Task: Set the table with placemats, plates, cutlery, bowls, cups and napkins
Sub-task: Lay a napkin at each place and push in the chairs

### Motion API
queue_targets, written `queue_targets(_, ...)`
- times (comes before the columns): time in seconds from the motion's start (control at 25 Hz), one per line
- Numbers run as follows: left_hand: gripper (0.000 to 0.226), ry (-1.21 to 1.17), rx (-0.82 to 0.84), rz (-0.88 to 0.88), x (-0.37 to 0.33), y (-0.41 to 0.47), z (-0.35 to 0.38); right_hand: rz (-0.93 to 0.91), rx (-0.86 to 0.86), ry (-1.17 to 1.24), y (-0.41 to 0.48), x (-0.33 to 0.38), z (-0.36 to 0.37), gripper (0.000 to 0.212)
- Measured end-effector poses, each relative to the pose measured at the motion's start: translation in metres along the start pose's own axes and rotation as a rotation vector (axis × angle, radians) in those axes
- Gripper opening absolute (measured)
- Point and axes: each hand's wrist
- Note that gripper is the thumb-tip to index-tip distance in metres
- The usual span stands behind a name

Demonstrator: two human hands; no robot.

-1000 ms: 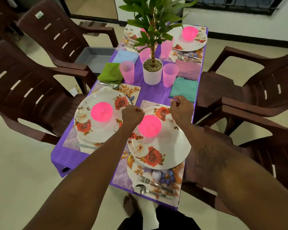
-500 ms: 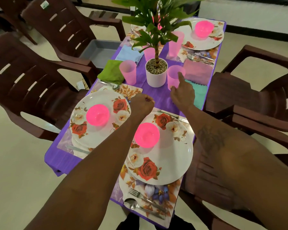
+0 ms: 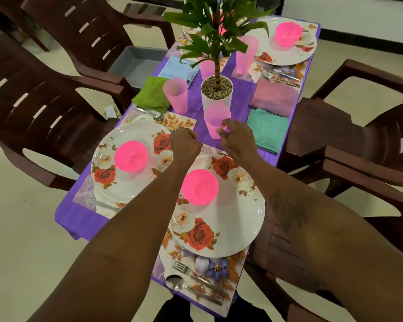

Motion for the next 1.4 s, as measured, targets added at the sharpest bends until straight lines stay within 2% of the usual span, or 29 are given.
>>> queue_targets(0.48, 0.026, -0.009, 0.023, 0.019, 0.011, 0.015, -0.010, -0.085, 0.099, 0.018, 0.017, 0.028, 0.012, 0.030)
queue_targets(0.6, 0.026, 0.005, 0.025, 0.026, 0.015, 0.014, -0.007, -0.074, 0.138, -0.007, 0.013, 0.031, 0.010, 0.039)
queue_targets(0.68, 0.026, 0.018, 0.031, 0.019, 0.015, 0.014, -0.005, -0.076, 0.109, -0.025, 0.006, 0.030, 0.007, 0.051)
queue_targets(0.76, 0.024, 0.023, 0.054, 0.044, 0.012, 0.011, 0.000, -0.058, 0.009, 0.008, -0.005, 0.025, 0.003, 0.052)
queue_targets(0.92, 0.014, 0.145, 0.161, 0.326, 0.000, -0.002, 0.031, 0.062, -0.159, -0.062, -0.028, -0.009, -0.004, 0.021)
queue_targets(1.12, 0.009, 0.342, 0.258, 0.566, -0.017, -0.004, 0.078, 0.347, -0.044, -0.312, -0.052, -0.071, -0.012, 0.032)
queue_targets(1.24, 0.016, 0.364, 0.279, 0.632, -0.021, 0.000, 0.101, 0.349, -0.046, -0.358, -0.059, -0.090, -0.009, 0.034)
queue_targets(1.4, 0.038, 0.511, 0.313, 0.756, -0.034, 0.001, 0.129, 0.319, -0.027, -0.418, -0.059, -0.103, -0.008, 0.035)
Point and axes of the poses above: each hand's wrist, its own y-axis towards the middle knuckle, its own z-axis out of the palm, x = y × z, and after that the axes turned 6 degrees about -y, right-handed
